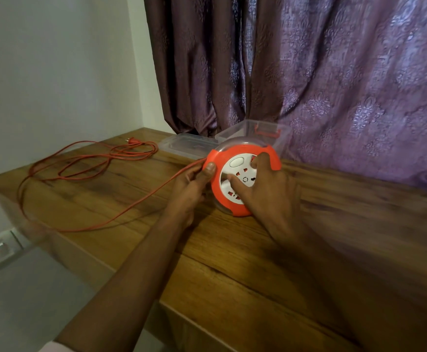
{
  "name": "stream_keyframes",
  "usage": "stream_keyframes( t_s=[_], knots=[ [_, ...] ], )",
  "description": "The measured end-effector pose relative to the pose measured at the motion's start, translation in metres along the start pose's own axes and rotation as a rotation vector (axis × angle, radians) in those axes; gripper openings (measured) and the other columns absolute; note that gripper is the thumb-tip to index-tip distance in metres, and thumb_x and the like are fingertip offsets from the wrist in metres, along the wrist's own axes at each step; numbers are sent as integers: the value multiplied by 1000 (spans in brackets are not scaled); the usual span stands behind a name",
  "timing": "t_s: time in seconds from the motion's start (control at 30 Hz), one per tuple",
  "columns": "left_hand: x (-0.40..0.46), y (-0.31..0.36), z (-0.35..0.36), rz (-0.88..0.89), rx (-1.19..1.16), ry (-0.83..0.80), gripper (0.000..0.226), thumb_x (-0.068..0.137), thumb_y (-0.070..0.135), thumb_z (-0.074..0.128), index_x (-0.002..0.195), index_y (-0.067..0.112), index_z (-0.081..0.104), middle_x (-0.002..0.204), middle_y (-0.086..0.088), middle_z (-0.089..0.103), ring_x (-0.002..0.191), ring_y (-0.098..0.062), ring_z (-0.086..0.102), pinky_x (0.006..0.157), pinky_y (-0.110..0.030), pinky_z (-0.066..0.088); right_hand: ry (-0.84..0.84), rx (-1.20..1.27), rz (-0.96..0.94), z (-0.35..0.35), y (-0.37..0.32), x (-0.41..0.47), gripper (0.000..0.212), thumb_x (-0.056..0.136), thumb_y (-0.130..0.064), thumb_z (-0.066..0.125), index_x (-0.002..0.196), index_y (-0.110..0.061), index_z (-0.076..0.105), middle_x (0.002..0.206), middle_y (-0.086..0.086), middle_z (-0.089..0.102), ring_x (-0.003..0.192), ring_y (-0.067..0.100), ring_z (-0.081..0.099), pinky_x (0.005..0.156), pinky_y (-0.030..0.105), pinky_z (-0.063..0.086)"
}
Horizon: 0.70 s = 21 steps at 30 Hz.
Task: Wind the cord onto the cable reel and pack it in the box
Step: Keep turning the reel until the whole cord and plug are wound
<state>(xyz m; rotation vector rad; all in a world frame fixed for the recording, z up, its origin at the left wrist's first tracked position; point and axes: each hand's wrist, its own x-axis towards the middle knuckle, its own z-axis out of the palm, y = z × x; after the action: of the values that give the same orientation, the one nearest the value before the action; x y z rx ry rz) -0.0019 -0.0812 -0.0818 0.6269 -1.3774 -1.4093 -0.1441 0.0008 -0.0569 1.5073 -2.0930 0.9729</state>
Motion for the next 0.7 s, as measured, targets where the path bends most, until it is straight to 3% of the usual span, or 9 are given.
stream_keyframes(
  t_s=[0.1,0.17,0.27,0.4,0.5,0.7],
  knots=[
    [1,0,-2,-10,0,8,36,77,50,69,106,29,74,97,2,81,86,-17,78,62,-30,61,13,1,-26,-3,1,0,61,82,-69,50,117,-20,47,88,13,70,77,40,66,64,42,52],
    [2,0,-3,-26,9,32,38,80,49,67,109,26,72,82,6,80,80,-16,78,64,-34,61,43,1,-125,-5,3,-2,51,87,-61,52,116,-19,50,90,10,71,72,38,67,58,39,51],
    [5,1,-7,-14,-28,107,29,93,38,64,112,17,71,61,11,73,65,-7,74,61,-33,63,30,-122,-335,-4,4,-3,40,91,-38,57,124,-17,51,108,10,62,77,34,64,52,35,49],
    [5,6,-10,-34,-54,176,36,94,40,63,118,13,71,99,-7,80,89,-25,77,72,-40,64,-84,-233,-467,2,7,-3,60,87,-14,62,138,-31,34,138,13,41,100,32,54,59,38,50],
    [4,7,-10,-27,-52,169,23,96,36,62,108,20,73,94,0,81,83,-19,78,63,-31,63,-133,-284,-547,2,6,-5,68,92,-14,59,144,-40,24,151,14,28,110,33,52,65,39,53],
    [1,7,-6,7,-48,124,23,97,31,61,111,16,73,80,4,80,77,-15,77,64,-30,63,-190,-265,-511,-1,6,-6,64,99,-21,49,146,-49,16,157,11,15,122,33,47,77,43,54]
  ],
)
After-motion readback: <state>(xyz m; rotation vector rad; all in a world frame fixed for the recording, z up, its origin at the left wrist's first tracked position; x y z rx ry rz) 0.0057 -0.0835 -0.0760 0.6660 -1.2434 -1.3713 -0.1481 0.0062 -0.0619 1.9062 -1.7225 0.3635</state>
